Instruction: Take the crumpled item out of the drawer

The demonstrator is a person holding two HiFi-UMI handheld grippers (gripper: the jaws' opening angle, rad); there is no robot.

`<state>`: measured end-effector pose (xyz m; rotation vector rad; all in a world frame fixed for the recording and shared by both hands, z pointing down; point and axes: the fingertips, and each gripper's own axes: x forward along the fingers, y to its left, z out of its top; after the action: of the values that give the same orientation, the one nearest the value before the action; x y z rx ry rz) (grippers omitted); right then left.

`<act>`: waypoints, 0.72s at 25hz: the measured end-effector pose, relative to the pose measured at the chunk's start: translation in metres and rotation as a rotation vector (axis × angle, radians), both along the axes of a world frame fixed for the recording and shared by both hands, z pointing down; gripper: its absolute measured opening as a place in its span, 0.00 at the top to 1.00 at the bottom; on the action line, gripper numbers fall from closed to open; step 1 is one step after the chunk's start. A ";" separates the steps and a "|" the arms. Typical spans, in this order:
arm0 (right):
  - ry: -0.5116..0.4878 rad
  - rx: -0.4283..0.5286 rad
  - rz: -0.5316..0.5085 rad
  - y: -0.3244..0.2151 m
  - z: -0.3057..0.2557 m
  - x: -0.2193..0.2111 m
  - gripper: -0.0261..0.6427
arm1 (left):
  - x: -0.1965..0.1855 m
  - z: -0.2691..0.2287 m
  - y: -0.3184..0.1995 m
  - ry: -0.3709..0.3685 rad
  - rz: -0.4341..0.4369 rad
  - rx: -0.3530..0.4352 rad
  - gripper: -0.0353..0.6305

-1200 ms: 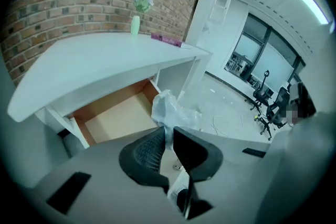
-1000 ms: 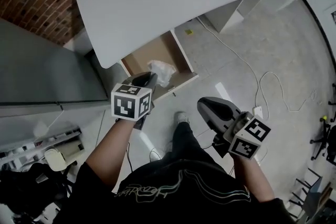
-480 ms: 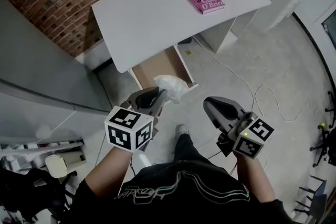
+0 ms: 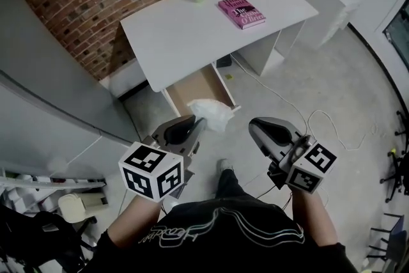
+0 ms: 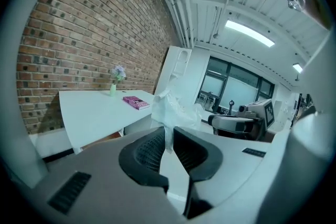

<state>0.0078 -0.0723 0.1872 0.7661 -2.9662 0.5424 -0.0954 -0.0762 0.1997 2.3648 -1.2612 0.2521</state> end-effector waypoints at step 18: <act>0.014 0.068 0.058 0.019 -0.016 0.004 0.89 | 0.009 -0.016 0.034 0.017 0.039 0.040 0.85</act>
<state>0.0121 -0.0530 0.1710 0.8607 -2.9722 0.4386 -0.0862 -0.0425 0.1841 2.4225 -1.2238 0.2201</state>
